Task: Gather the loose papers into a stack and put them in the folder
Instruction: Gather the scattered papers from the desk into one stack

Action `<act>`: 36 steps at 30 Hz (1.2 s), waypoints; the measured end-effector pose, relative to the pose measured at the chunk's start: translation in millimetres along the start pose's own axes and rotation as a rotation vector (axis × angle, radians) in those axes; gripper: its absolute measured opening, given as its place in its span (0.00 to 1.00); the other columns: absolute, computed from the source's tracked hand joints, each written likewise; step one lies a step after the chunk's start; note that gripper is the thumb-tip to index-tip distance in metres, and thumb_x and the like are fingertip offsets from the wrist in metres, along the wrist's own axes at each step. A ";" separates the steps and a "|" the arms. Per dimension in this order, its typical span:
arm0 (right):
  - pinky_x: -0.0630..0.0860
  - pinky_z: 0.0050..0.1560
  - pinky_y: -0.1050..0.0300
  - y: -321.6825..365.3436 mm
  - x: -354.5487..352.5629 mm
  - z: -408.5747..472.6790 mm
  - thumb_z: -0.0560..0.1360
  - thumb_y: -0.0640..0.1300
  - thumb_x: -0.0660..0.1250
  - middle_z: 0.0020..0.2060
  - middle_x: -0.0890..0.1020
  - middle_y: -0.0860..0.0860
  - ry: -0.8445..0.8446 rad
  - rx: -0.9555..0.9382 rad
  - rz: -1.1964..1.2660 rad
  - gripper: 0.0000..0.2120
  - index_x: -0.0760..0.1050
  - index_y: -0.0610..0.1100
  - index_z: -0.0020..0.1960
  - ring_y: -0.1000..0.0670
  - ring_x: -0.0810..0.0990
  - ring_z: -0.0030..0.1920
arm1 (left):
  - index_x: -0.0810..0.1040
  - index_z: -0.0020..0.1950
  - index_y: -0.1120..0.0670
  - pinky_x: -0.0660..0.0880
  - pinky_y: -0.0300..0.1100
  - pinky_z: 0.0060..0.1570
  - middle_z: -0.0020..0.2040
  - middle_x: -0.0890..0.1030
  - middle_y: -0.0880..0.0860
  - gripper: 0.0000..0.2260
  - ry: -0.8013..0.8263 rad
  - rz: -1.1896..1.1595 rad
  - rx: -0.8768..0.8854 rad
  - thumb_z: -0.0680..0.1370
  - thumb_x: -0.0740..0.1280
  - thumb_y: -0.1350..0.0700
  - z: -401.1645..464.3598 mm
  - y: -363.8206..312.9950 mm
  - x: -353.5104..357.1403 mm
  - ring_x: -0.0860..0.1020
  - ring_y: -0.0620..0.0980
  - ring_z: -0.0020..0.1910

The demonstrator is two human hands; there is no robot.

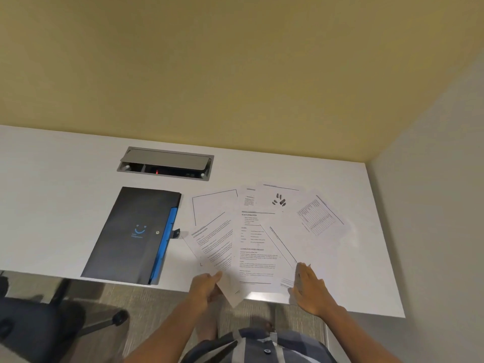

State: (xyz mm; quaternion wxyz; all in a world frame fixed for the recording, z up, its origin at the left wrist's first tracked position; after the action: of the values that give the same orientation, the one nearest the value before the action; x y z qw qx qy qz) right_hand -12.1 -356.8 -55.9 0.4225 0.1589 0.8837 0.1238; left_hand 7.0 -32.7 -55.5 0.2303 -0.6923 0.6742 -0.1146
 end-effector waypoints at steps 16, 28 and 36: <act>0.78 0.44 0.44 -2.6 -22.1 -1.2 0.81 0.47 0.66 0.41 0.77 0.51 -0.147 0.098 0.126 0.09 0.69 0.44 0.50 0.50 0.75 0.38 | 0.75 0.50 0.56 0.71 0.37 0.31 0.46 0.81 0.50 0.04 -0.601 0.426 0.570 0.83 0.63 0.57 3.6 -30.6 -52.5 0.80 0.51 0.40; 0.73 0.71 0.39 -41.4 -119.1 43.8 0.75 0.48 0.78 0.71 0.76 0.33 -0.390 0.426 0.442 0.36 0.68 0.31 0.74 0.33 0.73 0.74 | 0.70 0.64 0.54 0.76 0.48 0.35 0.50 0.83 0.57 0.10 -0.740 0.526 0.494 0.83 0.62 0.57 -4.4 -8.2 -102.2 0.79 0.55 0.40; 0.71 0.76 0.38 -66.2 -147.7 74.7 0.68 0.51 0.85 0.75 0.70 0.34 -0.375 0.491 0.478 0.50 0.63 0.31 0.77 0.34 0.68 0.79 | 0.70 0.71 0.53 0.80 0.58 0.44 0.54 0.84 0.60 0.15 -0.849 0.417 0.384 0.84 0.63 0.58 -33.8 0.6 -98.8 0.81 0.61 0.44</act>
State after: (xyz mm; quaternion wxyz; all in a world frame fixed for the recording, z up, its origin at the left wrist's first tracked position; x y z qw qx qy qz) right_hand 122.4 -468.2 -20.6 0.4851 0.4767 0.7326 -0.0275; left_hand -15.8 59.2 -11.5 0.6251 -0.4737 0.6118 0.1032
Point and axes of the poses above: each hand's wrist, its own z-axis towards the middle knuckle, its own x-axis out of the palm, y = z × x, the point moved 1 cm from there along z, towards the middle knuckle
